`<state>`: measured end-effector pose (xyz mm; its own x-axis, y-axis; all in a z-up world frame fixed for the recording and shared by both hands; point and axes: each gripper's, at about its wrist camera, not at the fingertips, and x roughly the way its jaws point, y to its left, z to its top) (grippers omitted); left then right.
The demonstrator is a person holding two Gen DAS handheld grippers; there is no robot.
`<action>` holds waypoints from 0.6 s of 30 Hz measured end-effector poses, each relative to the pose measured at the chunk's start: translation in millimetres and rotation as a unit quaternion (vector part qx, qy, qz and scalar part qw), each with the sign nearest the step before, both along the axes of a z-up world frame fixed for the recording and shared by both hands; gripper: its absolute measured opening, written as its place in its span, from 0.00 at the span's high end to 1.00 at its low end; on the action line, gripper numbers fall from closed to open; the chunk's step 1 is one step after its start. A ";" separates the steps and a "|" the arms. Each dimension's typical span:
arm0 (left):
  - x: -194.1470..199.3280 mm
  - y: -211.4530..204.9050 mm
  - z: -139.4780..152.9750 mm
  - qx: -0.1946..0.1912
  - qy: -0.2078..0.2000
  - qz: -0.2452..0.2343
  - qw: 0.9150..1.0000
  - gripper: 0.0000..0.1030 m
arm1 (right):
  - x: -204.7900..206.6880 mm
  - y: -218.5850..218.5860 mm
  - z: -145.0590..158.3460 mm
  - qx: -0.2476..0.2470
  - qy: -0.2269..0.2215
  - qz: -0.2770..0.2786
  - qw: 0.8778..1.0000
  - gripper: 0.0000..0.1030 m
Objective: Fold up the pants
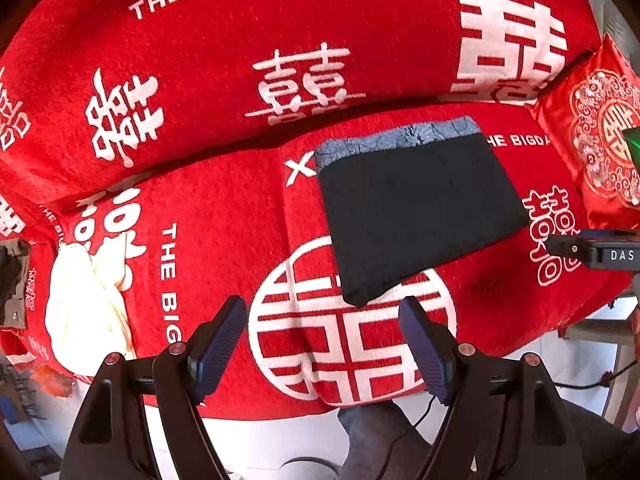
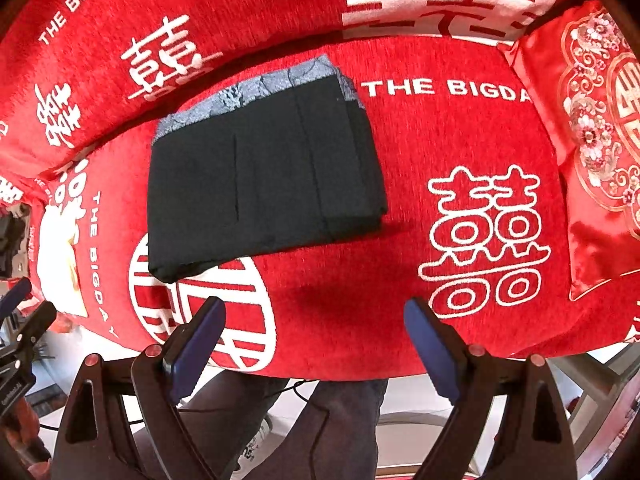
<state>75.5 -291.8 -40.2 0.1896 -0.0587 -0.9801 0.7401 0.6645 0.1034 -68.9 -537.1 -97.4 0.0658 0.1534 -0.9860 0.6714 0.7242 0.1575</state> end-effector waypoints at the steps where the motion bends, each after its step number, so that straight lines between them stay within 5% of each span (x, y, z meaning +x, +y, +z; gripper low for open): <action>1: 1.2 -0.2 0.5 -0.001 -0.001 0.000 1.000 0.23 | 0.5 -0.5 1.6 -0.001 -0.002 -0.001 1.000 0.10; 18: 13.3 -3.5 -6.4 -0.025 0.006 0.012 1.000 0.23 | 0.6 0.9 36.4 -0.040 -0.009 -0.003 0.999 0.10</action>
